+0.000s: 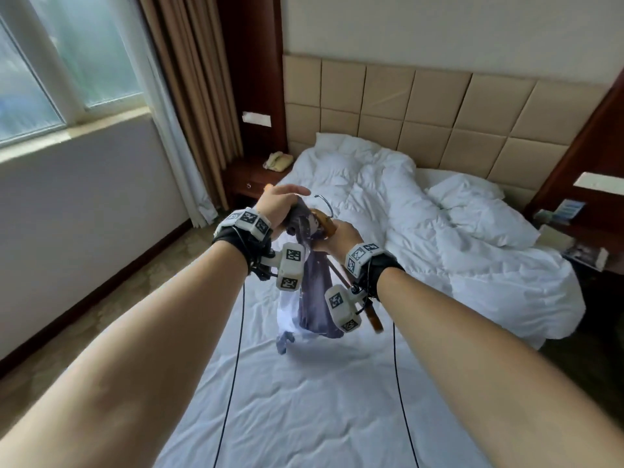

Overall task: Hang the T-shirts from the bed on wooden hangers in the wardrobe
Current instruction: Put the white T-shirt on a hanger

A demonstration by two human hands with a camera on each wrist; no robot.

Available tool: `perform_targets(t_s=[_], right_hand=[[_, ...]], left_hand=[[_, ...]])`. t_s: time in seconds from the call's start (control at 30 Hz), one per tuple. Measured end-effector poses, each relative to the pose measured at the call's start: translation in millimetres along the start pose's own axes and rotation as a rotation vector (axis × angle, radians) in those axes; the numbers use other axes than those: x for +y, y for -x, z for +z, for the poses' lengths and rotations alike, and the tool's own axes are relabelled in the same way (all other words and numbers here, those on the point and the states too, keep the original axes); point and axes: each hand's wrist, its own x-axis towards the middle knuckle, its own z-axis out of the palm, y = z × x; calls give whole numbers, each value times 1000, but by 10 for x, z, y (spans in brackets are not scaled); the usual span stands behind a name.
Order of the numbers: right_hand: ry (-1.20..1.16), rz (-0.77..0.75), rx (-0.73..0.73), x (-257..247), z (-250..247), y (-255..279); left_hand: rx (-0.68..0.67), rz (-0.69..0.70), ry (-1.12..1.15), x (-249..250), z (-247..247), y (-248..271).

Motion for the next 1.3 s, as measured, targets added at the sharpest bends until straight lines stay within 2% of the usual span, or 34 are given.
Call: perform_targets(t_s=[0.2,0.33,0.5,0.67,0.9,1.0,1.1,1.23,1.3], right_hand=[[-50,-72,103,-540,-297,162],[-47,-121,138,-832,-427,257],[7,-126,180,-1151,-538,329],[53,-106,249,-1539,-536,348],[-77,-71,365,-2070,-455,434],[-127,-69,415,-2258,-396,429],[-198,-96,474,-2402,-334,421],[-251,-122,541,-2547,-269,427],[-286,-130,558,-2603,-237,437]], left_hand=[[25,64,72,515,-136,188],[19,69,29,768,-316,296],[-55,28,55,988,-564,355],[-84,18,-12,1172,-893,323],[-137,-14,-5,1381,-1325,338],[-227,-14,-14,1352,-1464,369],[-318,-31,-174,1220,-1591,332],[-424,-42,-611,1008,-1713,247],[-493,-52,-735,923,-1723,245]])
